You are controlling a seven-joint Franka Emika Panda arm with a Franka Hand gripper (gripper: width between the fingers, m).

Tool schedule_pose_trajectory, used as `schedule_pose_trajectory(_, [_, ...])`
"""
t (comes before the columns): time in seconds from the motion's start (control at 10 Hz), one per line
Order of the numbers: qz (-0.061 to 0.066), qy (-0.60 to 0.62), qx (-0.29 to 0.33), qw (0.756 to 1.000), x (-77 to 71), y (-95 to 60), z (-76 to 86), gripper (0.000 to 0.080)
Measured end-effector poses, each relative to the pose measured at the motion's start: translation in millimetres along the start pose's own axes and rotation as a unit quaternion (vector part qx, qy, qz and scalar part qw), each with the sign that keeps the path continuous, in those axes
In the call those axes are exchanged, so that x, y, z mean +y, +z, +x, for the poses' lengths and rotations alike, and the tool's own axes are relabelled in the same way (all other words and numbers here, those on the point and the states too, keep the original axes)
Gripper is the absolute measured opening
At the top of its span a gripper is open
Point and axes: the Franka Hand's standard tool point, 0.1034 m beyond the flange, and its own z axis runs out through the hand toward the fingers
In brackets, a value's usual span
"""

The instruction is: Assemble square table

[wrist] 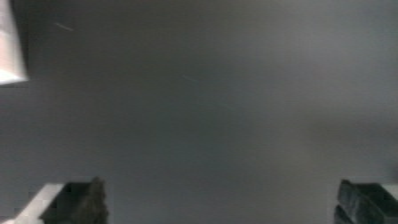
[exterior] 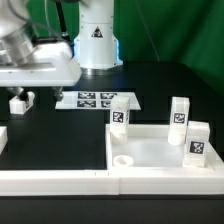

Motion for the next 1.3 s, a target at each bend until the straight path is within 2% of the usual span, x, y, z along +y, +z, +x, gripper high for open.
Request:
schedule_pose_trajectory(0.1, [-0.003, -0.013, -0.014, 1.0, 7.9, 6.1, -6.0, 0.0649])
schedule_pose_trajectory(0.2, [0.006, -0.008, -0.044, 0.999, 10.9, 10.2, -11.0, 0.0649])
schedule_pose_trajectory(0.5, [0.014, -0.009, -0.145, 0.989, 8.5, 14.1, -15.2, 0.0649])
schedule_pose_trajectory(0.6, [0.019, -0.027, -0.177, 0.984, 15.1, 16.4, -17.8, 0.0649])
schedule_pose_trajectory(0.7, [0.022, -0.035, -0.227, 0.973, 37.9, 15.4, -29.0, 0.0649])
schedule_pose_trajectory(0.8, [0.021, -0.027, -0.269, 0.962, 54.1, 12.4, -32.8, 0.0649])
schedule_pose_trajectory(0.9, [0.012, -0.03, -0.253, 0.967, 54.5, 15.5, -25.2, 0.0649])
schedule_pose_trajectory(1.3, [0.011, -0.028, -0.259, 0.965, 56.0, 18.8, -28.7, 0.0649])
